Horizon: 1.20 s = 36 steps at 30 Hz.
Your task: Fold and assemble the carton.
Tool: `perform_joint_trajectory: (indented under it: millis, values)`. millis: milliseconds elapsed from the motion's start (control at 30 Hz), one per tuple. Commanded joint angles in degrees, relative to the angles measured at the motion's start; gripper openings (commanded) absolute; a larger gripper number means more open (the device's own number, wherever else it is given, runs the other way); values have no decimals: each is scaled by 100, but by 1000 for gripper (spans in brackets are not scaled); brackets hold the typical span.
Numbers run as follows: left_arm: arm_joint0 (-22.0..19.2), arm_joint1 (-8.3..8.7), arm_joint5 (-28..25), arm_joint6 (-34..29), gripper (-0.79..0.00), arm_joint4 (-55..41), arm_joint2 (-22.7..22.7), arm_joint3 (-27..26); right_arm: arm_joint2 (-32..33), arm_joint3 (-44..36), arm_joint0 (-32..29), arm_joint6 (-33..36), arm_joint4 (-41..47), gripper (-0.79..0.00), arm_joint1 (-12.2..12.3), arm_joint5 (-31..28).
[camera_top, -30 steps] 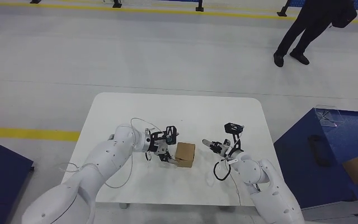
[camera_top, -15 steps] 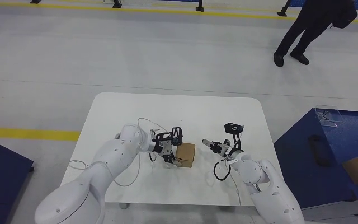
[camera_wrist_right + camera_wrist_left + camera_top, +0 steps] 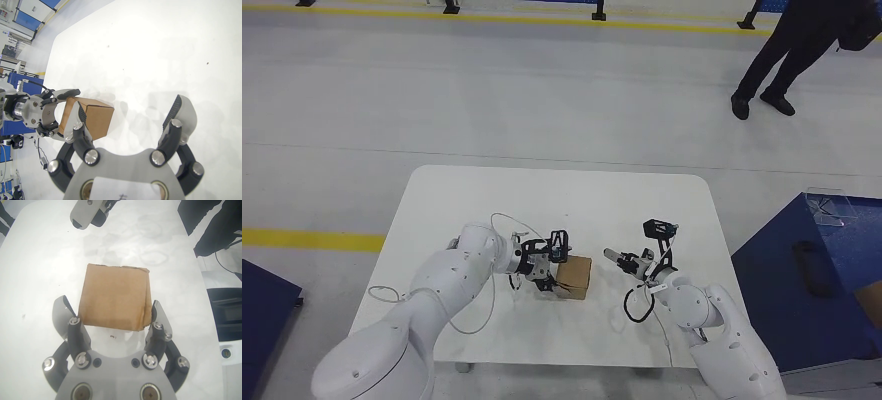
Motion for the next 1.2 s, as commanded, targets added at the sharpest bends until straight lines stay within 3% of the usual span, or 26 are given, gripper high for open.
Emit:
perform_joint_trajectory:
  millis: [0, 400, 500, 533, 567, 667, 733, 833, 900, 1000, 1167]
  values:
    - [1, -11, 37, 16, -86, 38, 17, 24, 0, 0, 0, 0, 0, 0, 0, 0]
    - [12, -22, 100, 226, -179, 174, 78, 82, 0, 0, 0, 0, 0, 0, 0, 0]
    - [20, -20, 117, 265, -234, 202, 90, 83, 0, 0, 0, 0, 0, 0, 0, 0]
    - [22, -19, 113, 284, -277, 209, 93, 81, 0, 0, 0, 0, 0, 0, 0, 0]
    - [22, -16, 113, 301, -400, 219, 98, 79, 0, 0, 0, 0, 0, 0, 0, 0]
    - [18, -3, 146, 389, -437, 261, 112, 67, 0, 0, 0, 0, 0, 0, 0, 0]
    - [14, 10, 179, 447, -742, 301, 125, 59, 0, 0, 0, 0, 0, 0, 0, 0]
    - [-7, 46, 79, 666, -727, 379, 159, 20, 0, 0, 0, 0, 0, 0, 0, 0]
    - [21, 82, 55, 647, -776, 295, 154, -82, 0, 0, 0, 0, 0, 0, 0, 0]
    - [117, 185, -178, 414, -785, -279, 103, -379, 0, 0, 0, 0, 0, 0, 0, 0]
    - [262, 377, -178, 414, -785, -1135, 650, -707, 0, 0, 0, 0, 0, 0, 0, 0]
